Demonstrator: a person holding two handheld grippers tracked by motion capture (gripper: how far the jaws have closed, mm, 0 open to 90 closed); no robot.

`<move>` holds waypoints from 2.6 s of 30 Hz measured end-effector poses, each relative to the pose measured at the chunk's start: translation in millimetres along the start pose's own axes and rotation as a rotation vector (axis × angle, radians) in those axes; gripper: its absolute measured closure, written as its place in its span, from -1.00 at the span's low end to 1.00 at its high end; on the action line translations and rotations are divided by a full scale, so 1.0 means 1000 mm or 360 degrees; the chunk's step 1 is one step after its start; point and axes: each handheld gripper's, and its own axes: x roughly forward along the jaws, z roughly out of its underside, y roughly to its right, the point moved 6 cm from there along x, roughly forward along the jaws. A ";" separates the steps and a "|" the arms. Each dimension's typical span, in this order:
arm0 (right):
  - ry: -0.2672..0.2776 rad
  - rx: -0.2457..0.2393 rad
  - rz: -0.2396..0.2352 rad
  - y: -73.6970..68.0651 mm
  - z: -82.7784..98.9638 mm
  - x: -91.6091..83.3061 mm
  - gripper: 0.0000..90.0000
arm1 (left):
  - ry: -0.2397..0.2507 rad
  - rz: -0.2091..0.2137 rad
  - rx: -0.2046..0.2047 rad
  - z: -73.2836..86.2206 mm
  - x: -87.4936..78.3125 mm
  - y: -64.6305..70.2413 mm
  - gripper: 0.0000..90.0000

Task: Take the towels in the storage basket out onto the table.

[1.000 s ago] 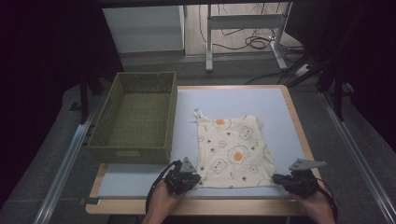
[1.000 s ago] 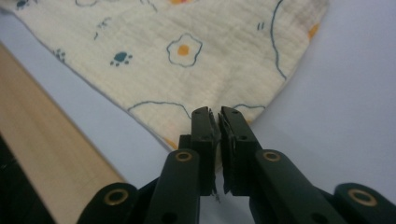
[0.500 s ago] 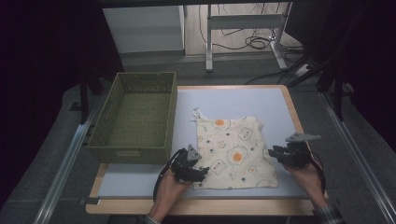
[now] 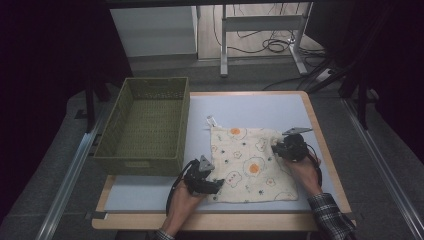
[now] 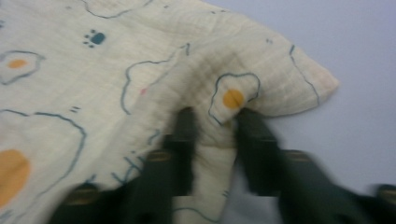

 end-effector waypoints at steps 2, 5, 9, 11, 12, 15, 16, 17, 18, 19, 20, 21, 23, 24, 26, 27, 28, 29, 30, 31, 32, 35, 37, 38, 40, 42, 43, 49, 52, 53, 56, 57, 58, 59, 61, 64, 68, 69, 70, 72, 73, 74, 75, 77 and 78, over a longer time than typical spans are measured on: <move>-0.0026 -0.0036 0.0045 -0.001 0.000 -0.003 0.93 | 0.0005 0.0005 0.0002 0.000 0.000 0.000 -0.42; -0.0019 -0.0082 0.0178 0.006 -0.005 -0.018 0.91 | 0.0014 0.0007 0.0000 0.001 0.000 0.000 -0.42; -0.0001 -0.0038 0.0256 0.024 -0.012 -0.043 0.52 | -0.0012 0.0014 0.0000 -0.001 0.000 0.000 -0.45; 0.0015 -0.0011 0.0264 0.033 -0.011 -0.049 0.45 | -0.0012 0.0024 -0.0008 -0.006 -0.001 0.000 -0.45; 0.0021 0.0011 0.0258 0.037 -0.010 -0.049 0.42 | 0.0001 0.0024 -0.0021 -0.009 -0.001 0.000 -0.45; 0.0021 0.0044 0.0223 0.044 -0.006 -0.044 0.35 | 0.0016 -0.0002 -0.0026 -0.023 -0.001 -0.004 -0.45; 0.0020 0.0054 0.0207 0.046 -0.005 -0.040 0.33 | 0.0016 -0.0034 -0.0019 -0.027 0.001 -0.007 -0.43; 0.0023 0.0066 0.0191 0.047 -0.005 -0.037 0.33 | 0.0016 -0.0057 -0.0019 -0.030 0.002 -0.010 -0.40; 0.0030 0.0076 0.0177 0.048 -0.005 -0.034 0.33 | 0.0008 -0.0075 -0.0030 -0.032 0.005 -0.015 -0.37; 0.0038 0.0092 0.0148 0.048 -0.006 -0.032 0.34 | 0.0004 -0.0071 -0.0056 -0.035 0.009 -0.019 -0.34; 0.0043 0.0111 0.0113 0.049 -0.006 -0.029 0.35 | 0.0011 -0.0055 -0.0090 -0.037 0.012 -0.022 -0.31; 0.0039 0.0127 0.0089 0.049 -0.007 -0.026 0.36 | 0.0015 -0.0046 -0.0119 -0.039 0.015 -0.025 -0.28; 0.0049 0.0149 0.0043 0.050 -0.009 -0.021 0.38 | 0.0014 -0.0098 -0.0144 -0.043 0.022 -0.032 -0.25; 0.0049 0.0157 0.0031 0.050 -0.009 -0.020 0.38 | 0.0015 -0.0114 -0.0153 -0.045 0.024 -0.035 -0.22; 0.0051 0.0162 0.0016 0.051 -0.010 -0.017 0.38 | 0.0009 -0.0155 -0.0185 -0.050 0.029 -0.043 -0.19; 0.0050 0.0164 0.0014 0.052 -0.010 -0.016 0.38 | 0.0009 -0.0186 -0.0206 -0.053 0.033 -0.048 -0.16; 0.0054 0.0165 0.0017 0.053 -0.011 -0.014 0.38 | 0.0010 -0.0201 -0.0220 -0.055 0.035 -0.052 -0.13; 0.0055 0.0164 0.0018 0.054 -0.011 -0.014 0.38 | 0.0008 -0.0224 -0.0224 -0.058 0.038 -0.055 -0.10; 0.0058 0.0154 0.0023 0.055 -0.012 -0.013 0.38 | 0.0008 -0.0250 -0.0225 -0.060 0.041 -0.059 -0.08; 0.0059 0.0148 0.0028 0.056 -0.012 -0.013 0.38 | 0.0015 -0.0275 -0.0232 -0.063 0.043 -0.063 -0.05; 0.0061 0.0139 0.0038 0.057 -0.012 -0.012 0.38 | 0.0023 -0.0293 -0.0241 -0.067 0.044 -0.066 -0.02; 0.0069 0.0129 0.0051 0.060 -0.013 -0.011 0.38 | 0.0031 -0.0357 -0.0267 -0.075 0.052 -0.080 0.04; 0.0065 0.0126 0.0053 0.062 -0.013 -0.008 0.38 | 0.0034 -0.0386 -0.0294 -0.079 0.056 -0.088 0.10; 0.0061 0.0124 0.0054 0.063 -0.013 -0.007 0.38 | 0.0036 -0.0405 -0.0313 -0.080 0.059 -0.092 0.13; 0.0052 0.0120 0.0055 0.066 -0.013 -0.005 0.40 | 0.0031 -0.0437 -0.0330 -0.082 0.064 -0.101 0.19; 0.0058 0.0116 0.0068 0.069 -0.014 -0.003 0.43 | 0.0023 -0.0444 -0.0326 -0.083 0.067 -0.106 0.21; 0.0061 0.0116 0.0066 0.070 -0.015 -0.003 0.45 | 0.0016 -0.0460 -0.0321 -0.084 0.069 -0.108 0.21; 0.0085 0.0161 0.0073 0.082 -0.020 0.003 0.47 | 0.0032 -0.0496 -0.0342 -0.089 0.076 -0.124 0.23; 0.0109 0.0169 0.0057 0.083 -0.024 0.009 0.44 | 0.0017 -0.0497 -0.0334 -0.091 0.078 -0.130 0.21; 0.0110 0.0163 0.0060 0.083 -0.026 0.010 0.42 | 0.0021 -0.0484 -0.0330 -0.092 0.079 -0.131 0.19; 0.0102 0.0133 0.0056 0.080 -0.031 0.018 0.35 | 0.0052 -0.0440 -0.0334 -0.092 0.081 -0.132 0.18; 0.0076 0.0112 0.0063 0.078 -0.032 0.023 0.35 | 0.0065 -0.0418 -0.0343 -0.092 0.081 -0.132 0.22; 0.0052 0.0089 0.0076 0.077 -0.032 0.026 0.35 | 0.0079 -0.0377 -0.0353 -0.091 0.082 -0.131 0.30; 0.0042 0.0055 0.0100 0.076 -0.032 0.029 0.39 | 0.0084 -0.0344 -0.0349 -0.091 0.082 -0.130 0.43; 0.0038 0.0044 0.0083 0.072 -0.033 0.030 0.61 | 0.0084 -0.0299 -0.0326 -0.092 0.083 -0.126 0.69; -0.0004 0.0028 0.0040 0.068 -0.035 0.030 0.88 | 0.0060 -0.0291 -0.0299 -0.095 0.083 -0.124 0.93; -0.0061 -0.0028 0.0120 0.068 -0.040 0.030 0.90 | 0.0086 -0.0340 -0.0274 -0.101 0.081 -0.133 0.96; -0.0058 -0.0014 0.0118 0.069 -0.042 0.029 0.90 | 0.0122 -0.0341 -0.0301 -0.104 0.079 -0.137 0.95; -0.0042 0.0000 0.0136 0.073 -0.046 0.028 0.90 | 0.0144 -0.0347 -0.0310 -0.108 0.078 -0.140 0.95; -0.0001 0.0024 0.0142 0.078 -0.053 0.023 0.90 | 0.0178 -0.0367 -0.0302 -0.116 0.076 -0.141 0.95; 0.0026 0.0056 0.0138 0.079 -0.058 0.020 0.90 | 0.0181 -0.0360 -0.0297 -0.120 0.075 -0.140 0.95; 0.0043 0.0065 0.0138 0.080 -0.061 0.018 0.90 | 0.0184 -0.0362 -0.0277 -0.122 0.075 -0.137 0.95; 0.0043 0.0064 0.0138 0.080 -0.062 0.016 0.90 | 0.0189 -0.0368 -0.0251 -0.124 0.074 -0.133 0.95; 0.0047 0.0031 0.0135 0.078 -0.062 0.011 0.90 | 0.0195 -0.0361 -0.0222 -0.124 0.072 -0.127 0.94; 0.0053 0.0032 0.0128 0.077 -0.061 0.009 0.90 | 0.0198 -0.0362 -0.0215 -0.123 0.070 -0.124 0.94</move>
